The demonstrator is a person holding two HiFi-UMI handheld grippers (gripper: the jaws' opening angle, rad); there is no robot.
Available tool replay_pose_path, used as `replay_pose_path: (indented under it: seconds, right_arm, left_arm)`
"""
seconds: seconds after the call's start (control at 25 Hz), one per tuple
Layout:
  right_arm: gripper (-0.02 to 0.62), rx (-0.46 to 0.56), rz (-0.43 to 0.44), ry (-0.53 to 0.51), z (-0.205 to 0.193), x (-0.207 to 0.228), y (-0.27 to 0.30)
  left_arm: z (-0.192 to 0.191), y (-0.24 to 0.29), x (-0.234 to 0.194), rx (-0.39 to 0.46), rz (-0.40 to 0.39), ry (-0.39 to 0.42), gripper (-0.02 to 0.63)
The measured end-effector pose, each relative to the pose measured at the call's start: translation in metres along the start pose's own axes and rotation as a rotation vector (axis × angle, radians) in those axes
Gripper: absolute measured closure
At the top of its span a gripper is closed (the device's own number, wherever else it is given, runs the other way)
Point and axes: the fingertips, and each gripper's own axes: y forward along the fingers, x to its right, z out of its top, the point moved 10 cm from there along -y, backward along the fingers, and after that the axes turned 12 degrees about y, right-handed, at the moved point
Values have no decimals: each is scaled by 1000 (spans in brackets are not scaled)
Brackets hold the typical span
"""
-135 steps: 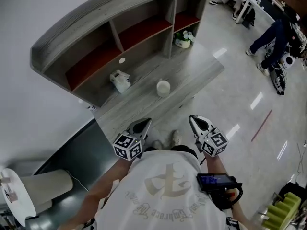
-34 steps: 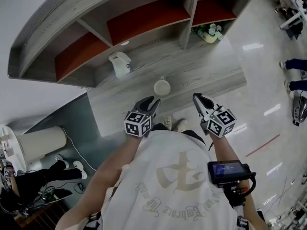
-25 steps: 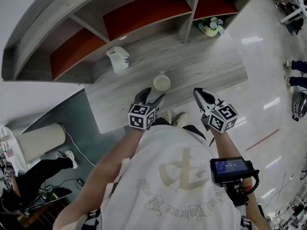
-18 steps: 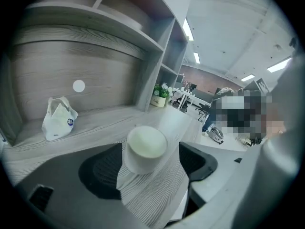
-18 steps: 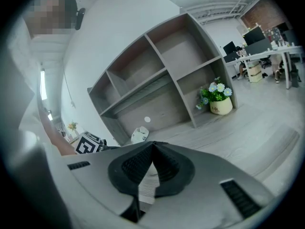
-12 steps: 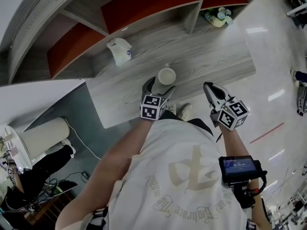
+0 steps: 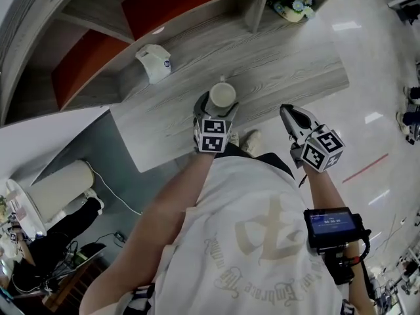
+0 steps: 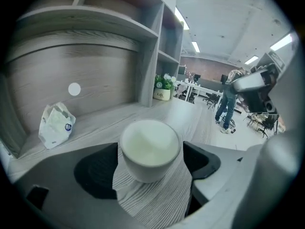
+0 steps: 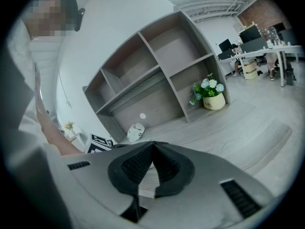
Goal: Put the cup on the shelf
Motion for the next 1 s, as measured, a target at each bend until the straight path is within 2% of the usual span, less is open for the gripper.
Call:
replay_pose_path:
  seconds: [0.48, 1.0]
  right_arm:
    - [591, -3, -42, 3, -4, 11, -15]
    - [591, 13, -31, -5, -2, 6, -20]
  left_arm:
    - [1, 21, 1, 19, 34, 11, 176]
    - [10, -1, 4, 22, -37, 45, 184]
